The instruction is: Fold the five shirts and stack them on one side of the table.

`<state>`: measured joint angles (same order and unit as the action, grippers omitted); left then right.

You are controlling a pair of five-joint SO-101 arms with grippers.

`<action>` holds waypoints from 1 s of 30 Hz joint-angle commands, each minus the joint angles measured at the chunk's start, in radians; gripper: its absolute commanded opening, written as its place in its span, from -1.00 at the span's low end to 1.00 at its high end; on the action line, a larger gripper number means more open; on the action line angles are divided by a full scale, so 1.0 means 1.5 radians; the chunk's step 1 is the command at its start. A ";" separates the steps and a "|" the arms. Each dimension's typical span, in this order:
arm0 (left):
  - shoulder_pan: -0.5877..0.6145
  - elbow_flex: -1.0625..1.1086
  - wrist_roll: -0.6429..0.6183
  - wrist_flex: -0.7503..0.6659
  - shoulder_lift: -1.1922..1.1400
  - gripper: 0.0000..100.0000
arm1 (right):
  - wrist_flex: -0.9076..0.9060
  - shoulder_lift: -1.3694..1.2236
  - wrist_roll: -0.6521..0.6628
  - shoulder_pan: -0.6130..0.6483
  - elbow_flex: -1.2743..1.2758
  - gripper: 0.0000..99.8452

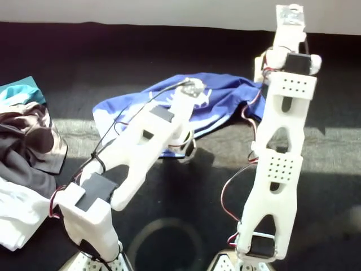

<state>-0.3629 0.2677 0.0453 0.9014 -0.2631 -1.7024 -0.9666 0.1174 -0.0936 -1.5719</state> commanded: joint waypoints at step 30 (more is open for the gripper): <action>0.418 -0.400 0.296 0.202 -0.059 -0.76 | -0.037 -0.109 0.005 0.125 -0.013 -0.43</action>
<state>0.2785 -0.3445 0.4810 1.2896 -0.3598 -1.7499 -1.1385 0.1174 0.0798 -1.5858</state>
